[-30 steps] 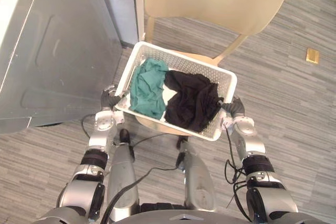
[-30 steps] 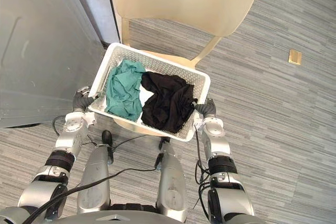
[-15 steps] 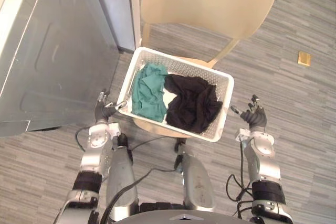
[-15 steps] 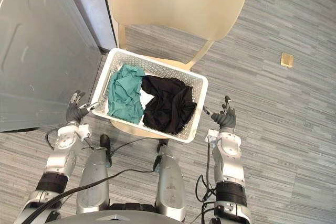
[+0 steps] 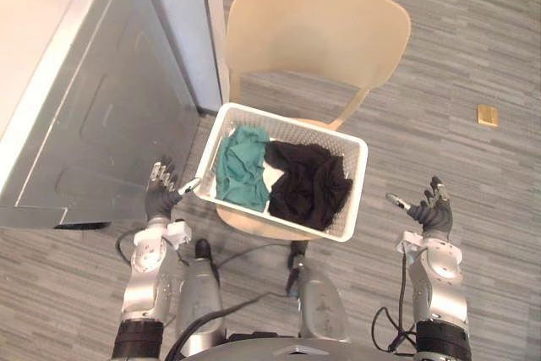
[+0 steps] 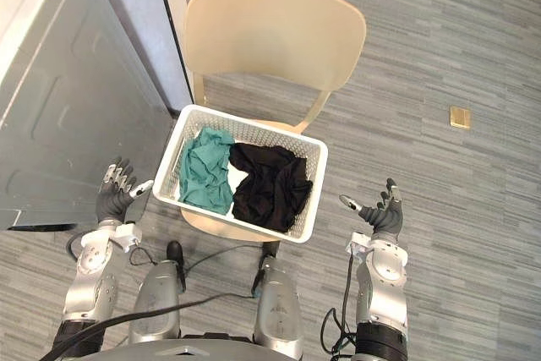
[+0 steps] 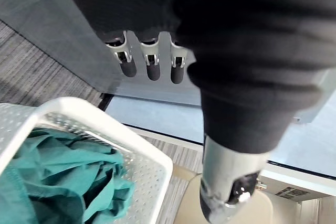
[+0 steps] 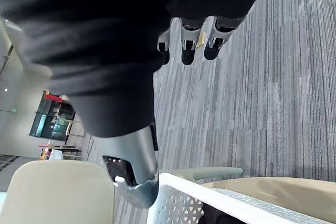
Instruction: Pick up the laundry basket with both hands and put the clothes into the washing machine.
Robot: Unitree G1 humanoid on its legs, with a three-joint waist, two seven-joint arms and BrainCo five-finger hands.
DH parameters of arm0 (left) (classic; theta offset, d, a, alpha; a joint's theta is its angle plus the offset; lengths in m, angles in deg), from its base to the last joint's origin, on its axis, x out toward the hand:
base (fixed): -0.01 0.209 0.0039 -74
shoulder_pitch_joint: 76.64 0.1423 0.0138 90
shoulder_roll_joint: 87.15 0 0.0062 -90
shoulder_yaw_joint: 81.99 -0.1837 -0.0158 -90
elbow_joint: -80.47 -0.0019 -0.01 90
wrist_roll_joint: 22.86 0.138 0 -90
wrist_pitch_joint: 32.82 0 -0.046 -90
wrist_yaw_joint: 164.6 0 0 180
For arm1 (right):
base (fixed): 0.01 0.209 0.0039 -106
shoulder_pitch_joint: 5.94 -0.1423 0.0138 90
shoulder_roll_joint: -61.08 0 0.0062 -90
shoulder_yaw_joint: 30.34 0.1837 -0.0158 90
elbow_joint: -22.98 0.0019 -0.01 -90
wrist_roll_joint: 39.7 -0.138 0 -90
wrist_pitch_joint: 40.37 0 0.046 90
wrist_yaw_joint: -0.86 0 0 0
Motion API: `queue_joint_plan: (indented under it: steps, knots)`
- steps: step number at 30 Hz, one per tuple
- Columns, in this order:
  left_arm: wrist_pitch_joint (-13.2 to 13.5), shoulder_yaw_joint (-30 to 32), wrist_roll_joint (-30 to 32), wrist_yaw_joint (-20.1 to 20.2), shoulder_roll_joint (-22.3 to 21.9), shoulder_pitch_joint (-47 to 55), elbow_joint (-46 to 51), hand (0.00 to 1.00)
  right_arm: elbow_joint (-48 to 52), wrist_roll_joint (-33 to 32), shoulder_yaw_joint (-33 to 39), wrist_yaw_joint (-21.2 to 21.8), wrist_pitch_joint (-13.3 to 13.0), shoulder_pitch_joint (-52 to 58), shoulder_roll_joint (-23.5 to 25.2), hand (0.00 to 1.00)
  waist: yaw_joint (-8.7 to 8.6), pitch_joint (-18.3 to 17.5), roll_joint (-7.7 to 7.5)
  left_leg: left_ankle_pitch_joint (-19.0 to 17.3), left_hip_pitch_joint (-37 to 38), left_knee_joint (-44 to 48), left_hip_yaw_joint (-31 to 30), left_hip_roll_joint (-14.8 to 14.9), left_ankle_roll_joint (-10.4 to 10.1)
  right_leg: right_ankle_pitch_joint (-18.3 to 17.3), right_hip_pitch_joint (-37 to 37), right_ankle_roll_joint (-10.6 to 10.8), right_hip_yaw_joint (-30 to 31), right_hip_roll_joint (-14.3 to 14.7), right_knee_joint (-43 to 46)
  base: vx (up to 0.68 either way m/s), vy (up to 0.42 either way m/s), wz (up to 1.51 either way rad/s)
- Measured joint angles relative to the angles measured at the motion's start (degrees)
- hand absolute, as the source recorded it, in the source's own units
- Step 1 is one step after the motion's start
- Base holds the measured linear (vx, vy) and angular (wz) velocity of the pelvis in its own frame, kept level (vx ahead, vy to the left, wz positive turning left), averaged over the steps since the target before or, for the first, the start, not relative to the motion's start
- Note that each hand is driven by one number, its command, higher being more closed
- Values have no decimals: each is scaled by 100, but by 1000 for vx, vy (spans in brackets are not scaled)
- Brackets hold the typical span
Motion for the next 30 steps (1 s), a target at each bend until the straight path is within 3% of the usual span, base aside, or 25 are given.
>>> queue_joint_plan:
  steps: [3,9,12,17,19,21,22,23,24,25,26,30]
  knots:
    - [5,358,7,72,-102,342,44,0,198,0,386,91,-1,377,242,0,-10,-231,121,43,227,-221,7,-7,-14,-3,226,4,-61,14,-158,37,-10,5]
    - [-4,989,351,138,-425,1238,181,0,385,1,770,203,1,1401,781,0,-32,-691,128,61,597,-410,120,65,-46,-92,589,20,-159,12,-289,61,4,3]
    - [-42,1430,425,153,-606,1332,-444,0,274,1,772,210,22,1879,1081,0,-32,-954,138,-10,756,-395,240,142,-41,-279,728,7,-327,-4,-194,25,-1,-2]
    - [-397,2383,1158,44,-773,1329,-2786,0,-1415,-101,921,197,250,2100,1253,0,-17,-1455,149,-283,1154,-403,651,271,-18,-462,822,23,-540,-96,125,55,24,-31]
    - [-570,3105,1505,-54,-879,1112,-4119,0,-2393,-260,1283,190,279,2031,1242,0,-31,-1611,164,-298,1373,-540,816,253,-17,-480,859,49,-420,-108,156,62,30,-22]
    - [-649,3443,1586,-112,-878,1004,-4619,0,-2964,-267,1573,192,279,1901,1230,0,-27,-1668,159,-241,1467,-655,850,228,-72,-472,891,66,-401,-107,130,72,14,-11]
    - [-713,3716,1654,-119,-842,906,-5063,0,-3792,-291,2040,202,289,1653,1174,0,-42,-1737,144,-144,1609,-898,860,165,-79,-461,972,82,-410,-110,35,53,4,1]
    - [-722,3758,1659,-112,-829,877,-5178,0,-4095,-288,2192,204,306,1564,1144,0,-45,-1765,181,-96,1648,-1006,862,139,-91,-450,980,94,-416,-112,-8,69,3,6]
    - [-748,3785,1719,-93,-811,822,-5323,0,-4576,-279,2357,216,389,1391,1071,0,-59,-1832,112,0,1750,-1199,854,86,-98,-403,1052,112,-442,-114,-102,61,7,9]
    - [-756,3777,1777,-78,-795,781,-5445,0,-4905,-234,2405,242,420,1246,1028,0,-60,-1793,204,84,1833,-1349,829,36,-103,-366,1122,121,-460,-113,-193,59,8,13]
    - [-758,3761,1778,-66,-795,723,-5469,0,-5013,-231,2407,254,436,1169,1015,0,-69,-1816,155,116,1874,-1409,810,22,-104,-351,1173,125,-463,-114,-234,36,10,14]
    - [-738,3267,1769,17,-705,465,-5500,0,-5334,-229,2394,456,497,741,975,0,-101,-1805,253,191,1975,-1554,692,-60,-86,-301,1348,147,-559,-106,-379,6,0,17]
